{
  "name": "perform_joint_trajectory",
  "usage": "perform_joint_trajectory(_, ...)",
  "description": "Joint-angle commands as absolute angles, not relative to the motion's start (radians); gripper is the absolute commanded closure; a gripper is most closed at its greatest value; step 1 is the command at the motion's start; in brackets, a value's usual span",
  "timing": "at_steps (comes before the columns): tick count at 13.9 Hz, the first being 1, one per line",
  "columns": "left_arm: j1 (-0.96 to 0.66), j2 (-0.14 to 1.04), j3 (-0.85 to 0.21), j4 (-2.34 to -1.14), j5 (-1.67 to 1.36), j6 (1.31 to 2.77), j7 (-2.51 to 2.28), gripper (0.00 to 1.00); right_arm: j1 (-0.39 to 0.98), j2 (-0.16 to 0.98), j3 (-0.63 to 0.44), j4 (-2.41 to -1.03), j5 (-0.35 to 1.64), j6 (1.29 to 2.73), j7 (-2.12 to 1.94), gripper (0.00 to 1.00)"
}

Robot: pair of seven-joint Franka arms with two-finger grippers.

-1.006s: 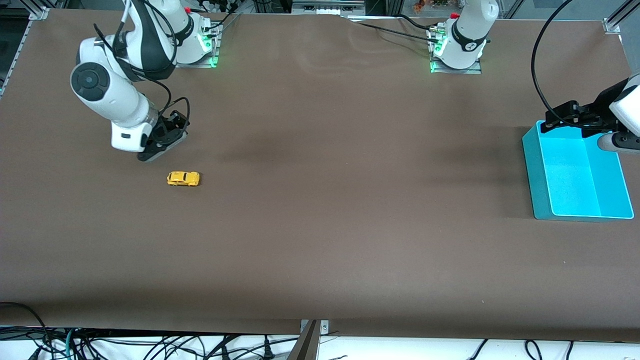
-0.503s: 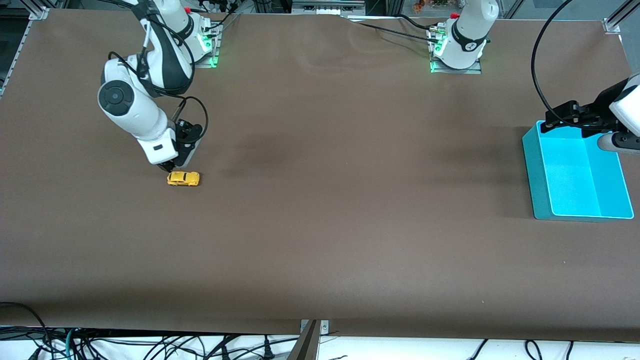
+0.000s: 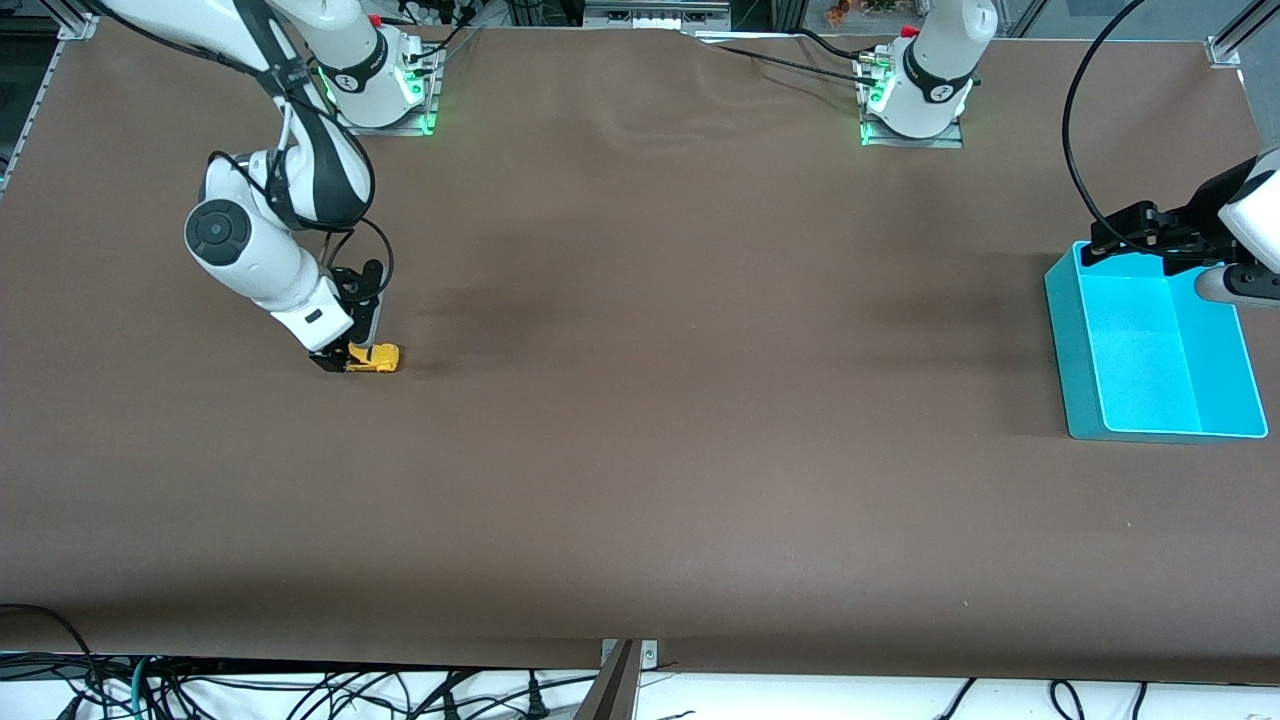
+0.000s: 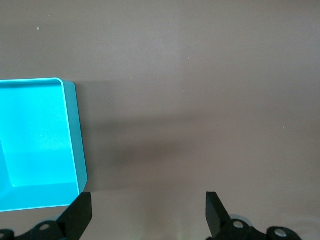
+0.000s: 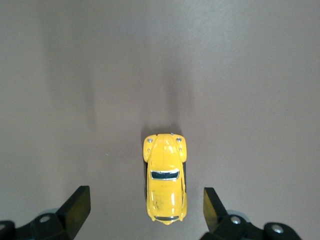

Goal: Wind and store yellow beetle car
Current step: 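Lower the open right gripper down over the yellow beetle car, then close the right gripper around the yellow car's body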

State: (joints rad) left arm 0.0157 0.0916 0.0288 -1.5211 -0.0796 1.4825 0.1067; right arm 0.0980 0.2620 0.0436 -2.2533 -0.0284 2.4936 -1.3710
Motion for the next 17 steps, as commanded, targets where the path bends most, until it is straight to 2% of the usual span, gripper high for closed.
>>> perform_joint_trajectory(1,0.015,0.084,0.026,-1.517,-0.067,1.480,0.101,0.00,0.064,0.313,0.060,-2.240,-0.012,2.560,-1.483,0.00)
perform_joint_trajectory(11,0.014,0.084,0.026,-1.517,-0.067,1.480,0.101,0.00,0.034,0.383,0.060,-2.233,-0.006,2.635,-1.558,0.02)
perform_joint_trajectory(12,0.014,0.084,0.026,-1.517,-0.069,1.480,0.101,0.00,0.034,0.385,0.060,-2.233,-0.006,2.637,-1.559,0.06)
perform_joint_trajectory(15,0.014,0.084,0.026,-1.517,-0.069,1.480,0.101,0.00,0.034,0.385,0.074,-2.233,-0.006,2.637,-1.559,0.39)
perform_joint_trajectory(17,0.015,0.084,0.026,-1.517,-0.069,1.480,0.101,0.00,0.034,0.385,0.075,-2.233,-0.006,2.637,-1.559,0.54)
